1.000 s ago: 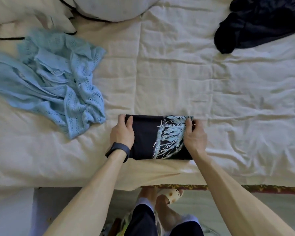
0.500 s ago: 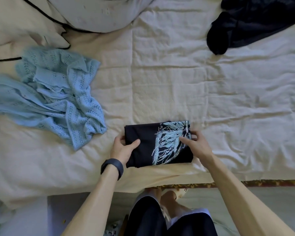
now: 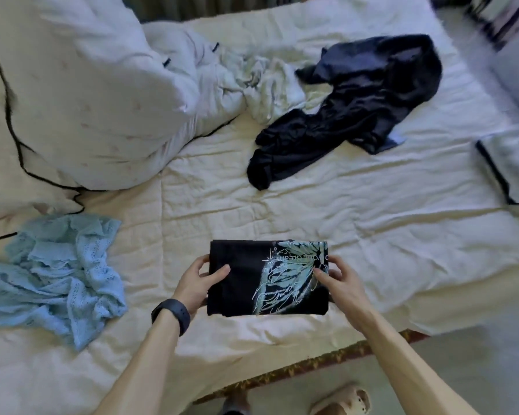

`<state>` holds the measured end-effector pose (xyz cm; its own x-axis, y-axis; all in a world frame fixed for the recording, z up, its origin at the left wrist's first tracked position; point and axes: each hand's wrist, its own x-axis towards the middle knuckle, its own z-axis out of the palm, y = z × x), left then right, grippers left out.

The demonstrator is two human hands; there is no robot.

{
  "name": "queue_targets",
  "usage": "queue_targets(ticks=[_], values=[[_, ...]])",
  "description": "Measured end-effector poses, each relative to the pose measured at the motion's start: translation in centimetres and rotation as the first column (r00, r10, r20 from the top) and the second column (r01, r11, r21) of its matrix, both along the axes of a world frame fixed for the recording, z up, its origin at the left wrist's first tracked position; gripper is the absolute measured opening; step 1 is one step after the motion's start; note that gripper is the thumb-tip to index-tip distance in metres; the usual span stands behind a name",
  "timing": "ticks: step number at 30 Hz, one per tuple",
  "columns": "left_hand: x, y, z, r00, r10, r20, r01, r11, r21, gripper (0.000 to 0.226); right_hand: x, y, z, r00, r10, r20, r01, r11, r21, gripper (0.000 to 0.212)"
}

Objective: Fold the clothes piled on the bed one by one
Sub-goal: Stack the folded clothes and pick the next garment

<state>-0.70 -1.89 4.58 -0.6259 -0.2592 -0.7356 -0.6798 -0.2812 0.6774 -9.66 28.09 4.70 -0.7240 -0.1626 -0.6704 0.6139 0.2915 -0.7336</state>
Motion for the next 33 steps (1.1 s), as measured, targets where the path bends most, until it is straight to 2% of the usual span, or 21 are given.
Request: queue_targets(ticks=[5, 9, 13, 17, 22, 25, 29, 33], values=[[-10.2, 15.2, 11.0, 0.939, -0.267, -0.218, 0.272, 0.962, -0.009, 0.052, -3.5, 18.1, 11.5, 0.958, -0.213, -0.192, 0.196, 0.975, -0.108, 0.023], [-17.0, 28.8, 18.6, 0.832, -0.447, -0.328, 0.441, 0.892, -0.096, 0.039, -4.8, 31.4, 19.4, 0.862, -0.388, -0.327, 0.351, 0.921, -0.170, 0.024], [-23.3, 39.9, 24.8, 0.713, -0.567, -0.413, 0.538, 0.820, -0.196, 0.020, -5.7, 41.1, 24.4, 0.748, -0.522, -0.410, 0.474, 0.853, -0.221, 0.026], [-28.9, 48.1, 28.5, 0.624, -0.630, -0.462, 0.561, 0.773, -0.296, 0.021, -8.0, 47.2, 26.5, 0.657, -0.603, -0.452, 0.548, 0.794, -0.262, 0.023], [-35.7, 54.2, 29.4, 0.603, -0.654, -0.456, 0.553, 0.755, -0.353, 0.018, -12.4, 51.7, 26.8, 0.598, -0.652, -0.466, 0.604, 0.749, -0.272, 0.025], [-39.4, 56.4, 27.6, 0.600, -0.701, -0.384, 0.596, 0.713, -0.370, 0.016, -14.4, 53.4, 25.1, 0.588, -0.683, -0.434, 0.652, 0.717, -0.247, 0.025], [-43.5, 58.2, 23.3, 0.571, -0.781, -0.254, 0.682, 0.623, -0.382, 0.028, -16.7, 54.2, 21.1, 0.613, -0.709, -0.348, 0.692, 0.695, -0.197, 0.022], [-46.6, 59.3, 17.8, 0.573, -0.810, -0.125, 0.719, 0.570, -0.397, 0.023, -19.4, 54.7, 15.8, 0.652, -0.726, -0.216, 0.720, 0.683, -0.125, 0.021]])
